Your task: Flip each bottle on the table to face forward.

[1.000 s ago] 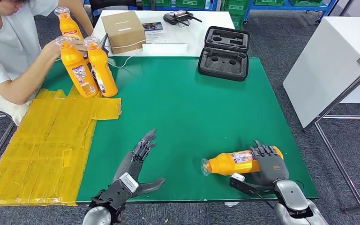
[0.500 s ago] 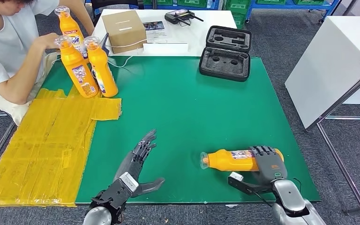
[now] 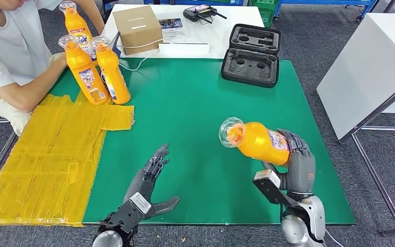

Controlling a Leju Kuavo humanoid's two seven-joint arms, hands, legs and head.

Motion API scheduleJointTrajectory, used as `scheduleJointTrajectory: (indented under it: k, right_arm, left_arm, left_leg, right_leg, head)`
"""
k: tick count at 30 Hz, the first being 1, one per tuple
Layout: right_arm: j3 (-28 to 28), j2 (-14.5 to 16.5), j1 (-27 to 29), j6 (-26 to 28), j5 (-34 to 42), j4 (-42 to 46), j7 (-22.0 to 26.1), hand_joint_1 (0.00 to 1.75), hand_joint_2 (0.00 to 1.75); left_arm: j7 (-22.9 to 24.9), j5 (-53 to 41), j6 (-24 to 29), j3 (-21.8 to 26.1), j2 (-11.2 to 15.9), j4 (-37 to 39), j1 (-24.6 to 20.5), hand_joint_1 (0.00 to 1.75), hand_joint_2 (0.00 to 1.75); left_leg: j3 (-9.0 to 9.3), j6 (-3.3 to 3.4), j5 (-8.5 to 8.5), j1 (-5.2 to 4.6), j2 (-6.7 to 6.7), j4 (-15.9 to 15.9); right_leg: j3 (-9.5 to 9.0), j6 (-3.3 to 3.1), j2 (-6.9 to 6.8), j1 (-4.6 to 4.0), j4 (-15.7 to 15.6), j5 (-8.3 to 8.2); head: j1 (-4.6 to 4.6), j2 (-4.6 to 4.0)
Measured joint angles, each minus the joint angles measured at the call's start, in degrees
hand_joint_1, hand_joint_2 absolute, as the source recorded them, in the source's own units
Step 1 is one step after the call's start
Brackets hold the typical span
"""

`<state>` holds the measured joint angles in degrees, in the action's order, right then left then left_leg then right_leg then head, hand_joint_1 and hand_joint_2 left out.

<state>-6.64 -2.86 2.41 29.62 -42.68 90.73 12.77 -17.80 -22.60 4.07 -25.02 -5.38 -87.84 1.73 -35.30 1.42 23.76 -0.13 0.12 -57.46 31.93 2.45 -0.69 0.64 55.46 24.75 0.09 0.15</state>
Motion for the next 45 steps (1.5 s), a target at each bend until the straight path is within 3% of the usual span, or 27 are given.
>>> scheduleJointTrajectory:
  k: [8, 13, 18, 33, 44, 45]
  right_arm:
    - [0.13, 2.51, 0.02, -2.32, 3.78, 3.03, 1.54, 1.75, 1.75]
    - [-1.80, 4.69, -0.46, -10.27, 10.19, 2.84, 2.33, 1.75, 1.75]
    - [-8.07, 7.62, -2.04, -17.58, 14.95, -1.13, 2.16, 1.75, 1.75]
    - [-18.56, 10.41, -4.62, -21.20, 17.44, -10.31, 1.89, 1.75, 1.75]
    - [-25.42, 10.58, -6.91, -21.72, 16.52, -18.27, 2.59, 1.75, 1.75]
    - [-25.84, 10.58, -7.02, -21.67, 16.38, -18.76, 2.63, 1.75, 1.75]
  left_arm:
    - [-0.05, 0.02, 0.19, -0.10, 0.00, 0.00, -0.02, 0.00, 1.75]
    - [-0.08, 0.01, 0.28, -0.30, 0.00, 0.01, -0.38, 0.00, 1.75]
    - [-0.08, 0.32, 0.55, -1.25, 0.00, 0.09, -1.59, 0.00, 1.75]
    - [-0.56, 1.96, 0.78, -1.94, 0.02, 0.11, -3.10, 0.00, 1.75]
    - [-0.67, 4.36, 1.46, -2.45, 0.08, 0.11, -4.39, 0.00, 1.75]
    - [-0.72, 4.50, 1.59, -2.42, 0.11, 0.12, -4.48, 0.21, 1.75]
  left_leg:
    - [-0.06, 0.00, 0.00, -0.03, -0.02, 0.00]
    - [-0.09, 0.00, 0.00, -0.01, -0.05, 0.01]
    - [-0.09, -0.06, -0.04, 0.04, -0.05, 0.01]
    - [-0.16, -0.08, -0.05, 0.01, -0.13, 0.01]
    - [-0.17, -0.09, -0.06, 0.01, -0.15, 0.01]
    - [-0.17, -0.09, -0.06, 0.01, -0.15, 0.01]
  right_leg:
    - [0.03, 0.00, -0.06, 0.01, 0.00, 0.00]
    - [0.05, 0.00, -0.05, -0.01, 0.00, 0.00]
    - [0.08, -0.02, -0.08, -0.03, 0.04, 0.02]
    - [0.11, -0.05, -0.18, -0.02, 0.05, 0.04]
    - [0.13, -0.05, -0.20, -0.01, 0.05, 0.04]
    - [0.13, -0.05, -0.20, 0.00, 0.05, 0.04]
  head:
    - [0.00, 0.00]
    - [-0.01, 0.00]
    - [-0.01, 0.00]
    - [0.01, 0.00]
    - [0.02, 0.00]
    - [0.02, 0.00]
